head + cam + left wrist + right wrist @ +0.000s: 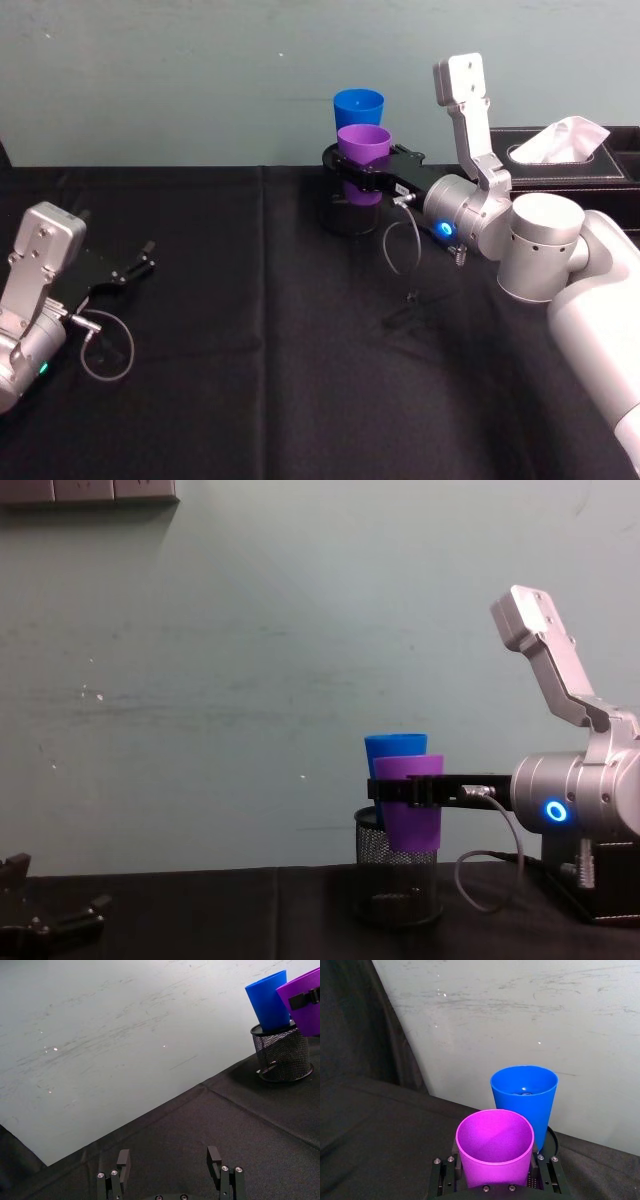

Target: Pick up one cup with a gripper and tap it against the other cup.

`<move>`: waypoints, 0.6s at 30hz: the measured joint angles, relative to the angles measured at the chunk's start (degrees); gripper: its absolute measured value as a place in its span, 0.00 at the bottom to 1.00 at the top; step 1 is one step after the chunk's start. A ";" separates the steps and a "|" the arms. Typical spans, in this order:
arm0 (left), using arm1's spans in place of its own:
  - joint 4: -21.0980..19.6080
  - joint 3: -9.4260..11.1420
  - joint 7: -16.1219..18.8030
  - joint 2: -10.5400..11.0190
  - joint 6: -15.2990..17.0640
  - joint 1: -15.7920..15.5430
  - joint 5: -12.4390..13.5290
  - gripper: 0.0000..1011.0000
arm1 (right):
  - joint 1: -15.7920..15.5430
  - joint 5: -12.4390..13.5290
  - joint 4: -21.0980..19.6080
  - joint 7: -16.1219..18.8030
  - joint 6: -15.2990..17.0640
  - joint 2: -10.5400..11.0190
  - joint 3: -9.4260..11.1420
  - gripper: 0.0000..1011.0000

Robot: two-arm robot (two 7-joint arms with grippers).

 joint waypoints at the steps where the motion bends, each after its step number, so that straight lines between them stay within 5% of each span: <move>1: 0.00 0.00 0.00 0.00 0.00 0.00 0.00 0.99 | 0.00 0.00 0.00 0.00 0.00 0.00 0.00 0.72; 18: 0.00 0.00 0.00 0.00 0.00 0.00 0.00 0.99 | -0.01 0.00 0.00 0.00 0.00 0.00 0.00 0.72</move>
